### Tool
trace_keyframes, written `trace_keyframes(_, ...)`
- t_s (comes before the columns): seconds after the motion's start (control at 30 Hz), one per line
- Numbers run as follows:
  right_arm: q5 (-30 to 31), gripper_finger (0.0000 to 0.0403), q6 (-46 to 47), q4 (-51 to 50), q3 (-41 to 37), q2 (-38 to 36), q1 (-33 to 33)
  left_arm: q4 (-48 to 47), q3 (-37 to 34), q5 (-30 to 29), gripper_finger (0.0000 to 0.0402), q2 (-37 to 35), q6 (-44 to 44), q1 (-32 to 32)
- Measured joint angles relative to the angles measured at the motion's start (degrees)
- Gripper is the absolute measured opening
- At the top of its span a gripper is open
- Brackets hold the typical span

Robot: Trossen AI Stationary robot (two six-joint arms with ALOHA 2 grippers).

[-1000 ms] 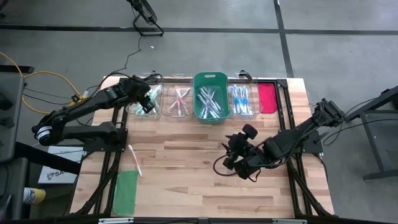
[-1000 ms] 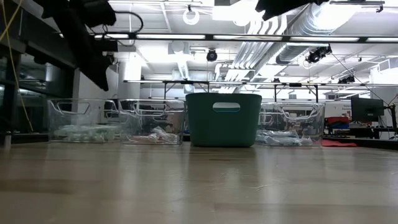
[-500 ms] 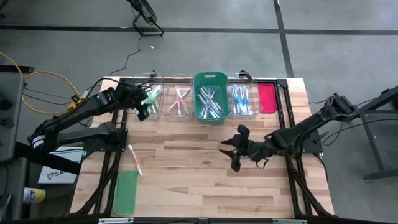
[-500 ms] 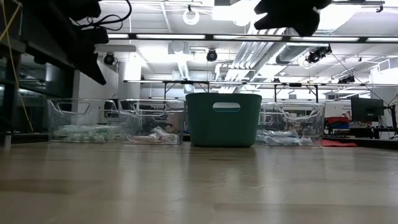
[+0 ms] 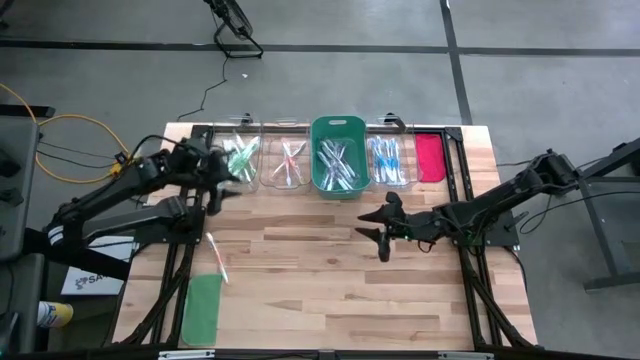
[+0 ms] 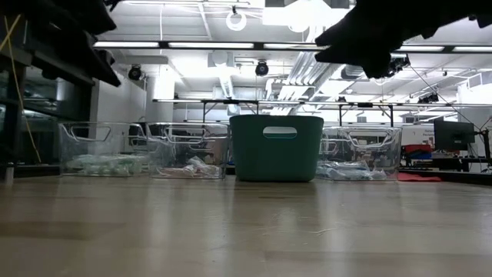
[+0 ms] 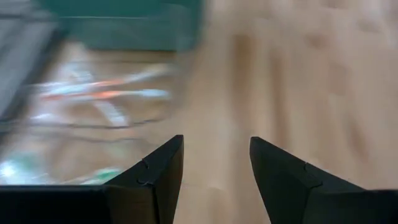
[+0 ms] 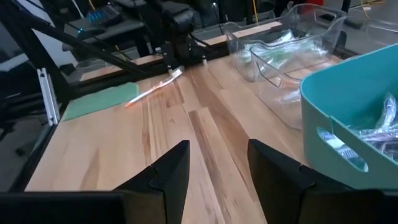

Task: Pick & Place Toothbrushes
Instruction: Put the orange toothbrush into the middle transparent bin

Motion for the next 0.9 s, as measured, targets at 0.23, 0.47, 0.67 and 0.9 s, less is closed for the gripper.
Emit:
trace_keyframes(0.23, 0.22, 0.0155, -0.17, 2.33, -1.31, 0.10, 0.02, -6.12, 0.00, 3.16, 0.0180, -0.62, -2.44, -14.17)
trace_keyframes(0.47, 0.21, 0.0155, -1.53, 3.58, -1.28, 0.11, 0.02, -6.17, 0.00, 0.56, 0.0180, 3.37, -5.23, -29.63)
trace_keyframes(0.67, 0.19, 0.0155, -1.10, 3.56, -1.26, 0.11, 0.02, -7.92, 0.00, -6.47, 0.0180, 9.77, -5.24, -40.59)
trace_keyframes(0.9, -0.03, 0.0155, -0.94, 3.54, -1.26, 0.11, 0.17, -9.34, 0.00, -8.91, 0.0180, 19.98, -5.24, -49.67)
